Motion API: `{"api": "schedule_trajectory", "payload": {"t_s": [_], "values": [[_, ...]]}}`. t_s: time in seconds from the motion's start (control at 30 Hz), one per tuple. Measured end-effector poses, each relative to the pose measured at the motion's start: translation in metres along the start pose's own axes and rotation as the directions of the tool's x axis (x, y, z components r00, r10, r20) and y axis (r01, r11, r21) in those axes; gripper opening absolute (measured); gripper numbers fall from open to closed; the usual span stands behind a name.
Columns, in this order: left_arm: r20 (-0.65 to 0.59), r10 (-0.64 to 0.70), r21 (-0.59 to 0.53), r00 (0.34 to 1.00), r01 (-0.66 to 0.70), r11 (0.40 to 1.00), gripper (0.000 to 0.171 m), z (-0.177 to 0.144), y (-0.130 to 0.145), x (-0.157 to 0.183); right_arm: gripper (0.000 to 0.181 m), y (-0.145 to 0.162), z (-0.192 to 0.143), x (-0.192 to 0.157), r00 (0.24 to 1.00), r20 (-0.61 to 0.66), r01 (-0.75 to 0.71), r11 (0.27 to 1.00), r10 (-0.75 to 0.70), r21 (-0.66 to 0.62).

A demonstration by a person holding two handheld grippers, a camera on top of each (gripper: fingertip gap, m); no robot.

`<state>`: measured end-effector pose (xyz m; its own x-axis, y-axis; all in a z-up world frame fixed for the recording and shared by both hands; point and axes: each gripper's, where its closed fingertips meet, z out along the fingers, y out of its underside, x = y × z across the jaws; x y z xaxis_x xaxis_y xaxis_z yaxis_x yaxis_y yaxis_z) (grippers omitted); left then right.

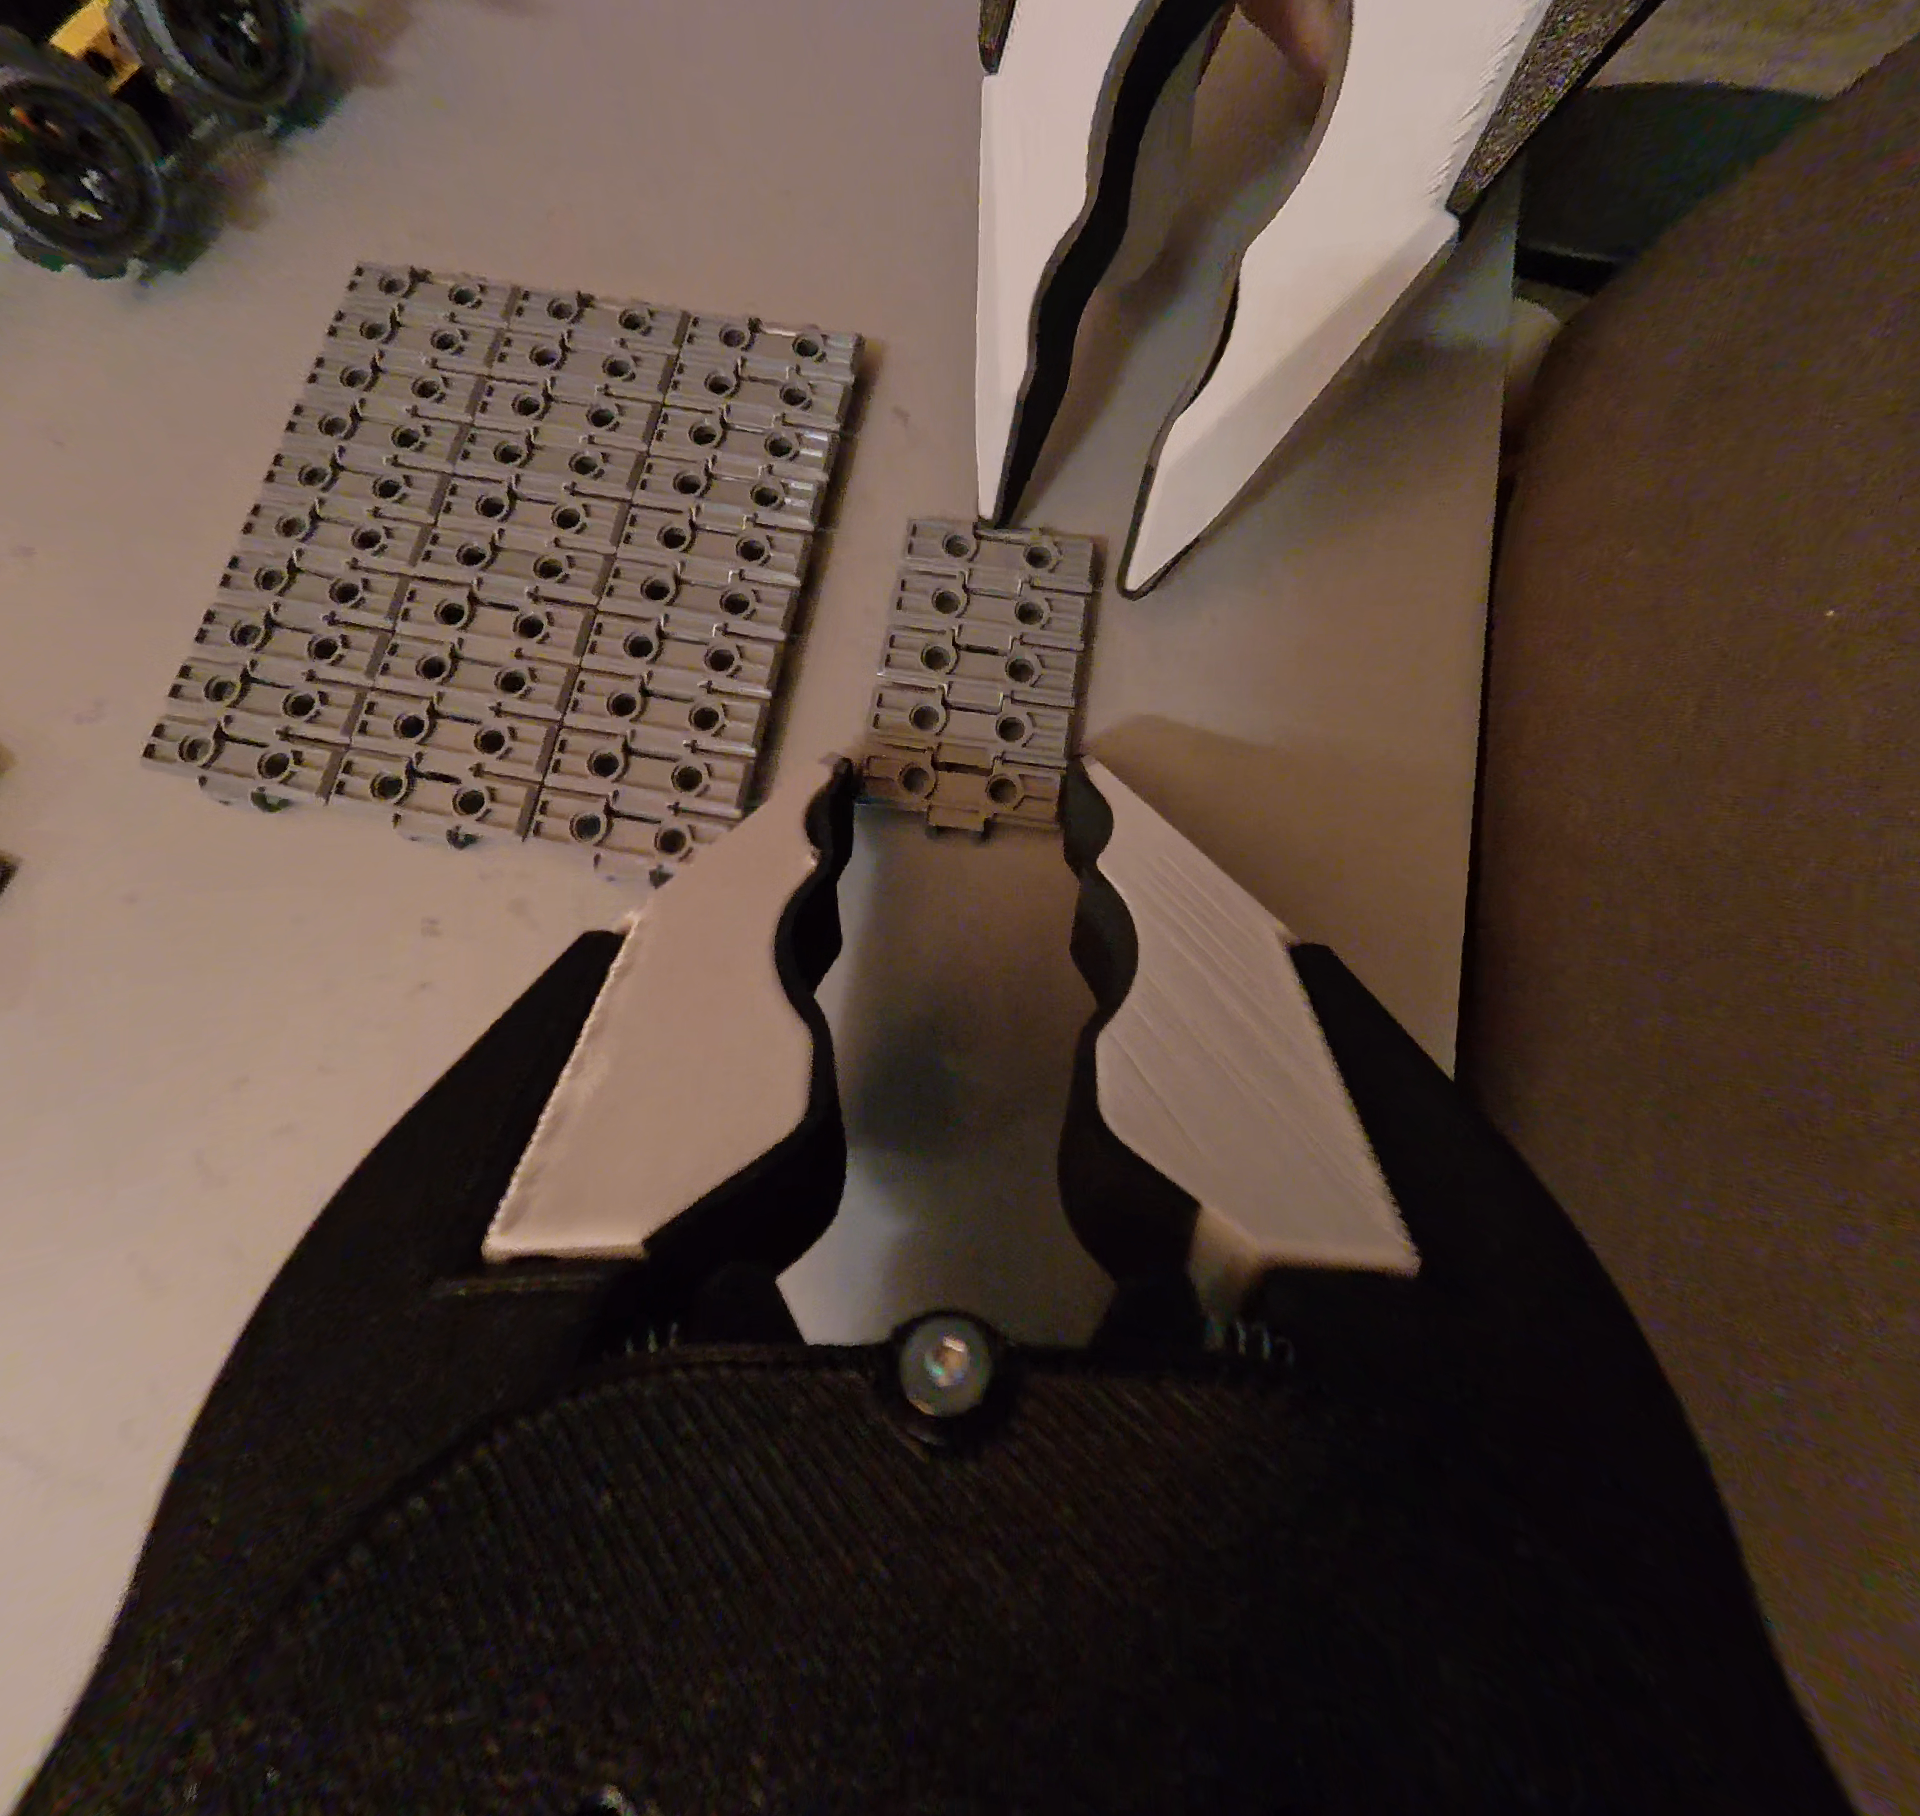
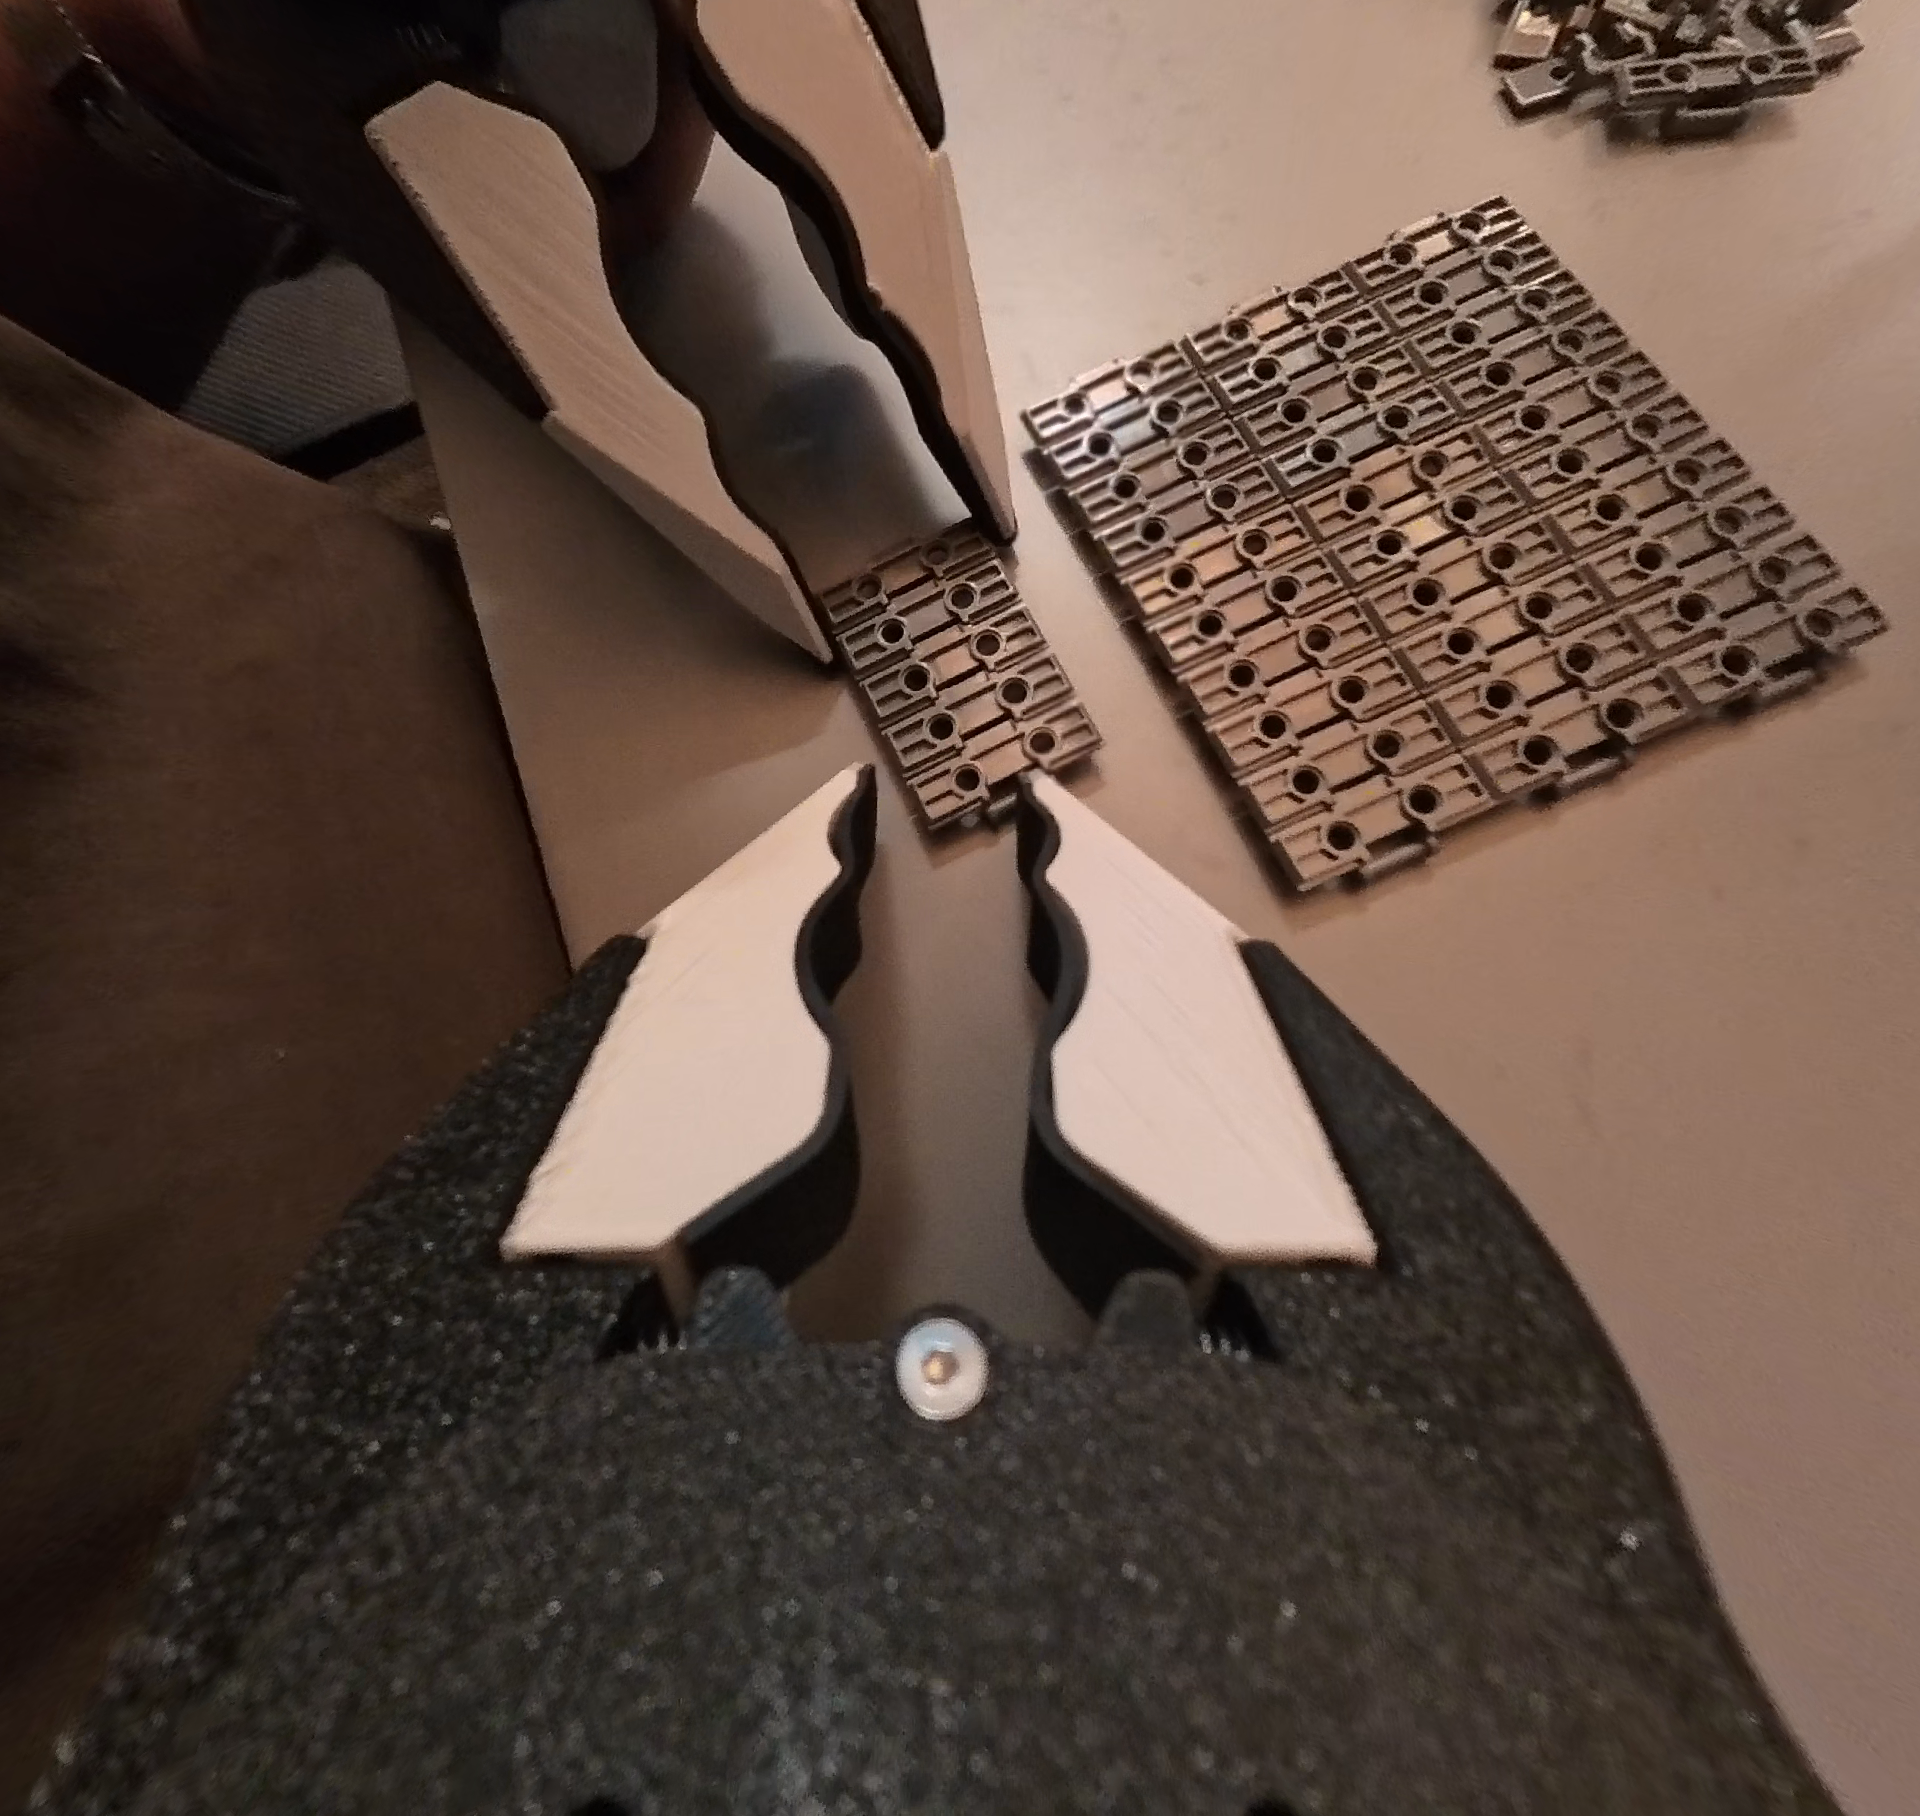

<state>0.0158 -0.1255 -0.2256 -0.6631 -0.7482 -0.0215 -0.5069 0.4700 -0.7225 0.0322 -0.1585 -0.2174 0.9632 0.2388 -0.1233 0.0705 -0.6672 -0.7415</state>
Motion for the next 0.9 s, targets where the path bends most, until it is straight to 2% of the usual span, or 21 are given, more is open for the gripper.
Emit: {"api": "schedule_trajectory", "payload": {"t_s": [0.43,0.67,0.9], "values": [[0.012,-0.014,-0.011,1.0,0.015,1.0,0.039,-0.011,0.01,-0.005,0.026,-0.005,0.004,0.004,1.0,-0.01,-0.021,1.0,0.022,0.016],[-0.009,-0.023,-0.002,1.0,0.023,1.0,0.039,-0.01,0.01,-0.005,0.026,-0.016,0.0,0.007,0.999,-0.038,-0.006,0.997,0.009,0.082],[-0.01,-0.02,-0.001,1.0,0.019,1.0,0.039,-0.011,0.011,-0.006,0.027,-0.015,0.001,0.008,0.999,-0.036,-0.013,0.997,0.016,0.075]]}}
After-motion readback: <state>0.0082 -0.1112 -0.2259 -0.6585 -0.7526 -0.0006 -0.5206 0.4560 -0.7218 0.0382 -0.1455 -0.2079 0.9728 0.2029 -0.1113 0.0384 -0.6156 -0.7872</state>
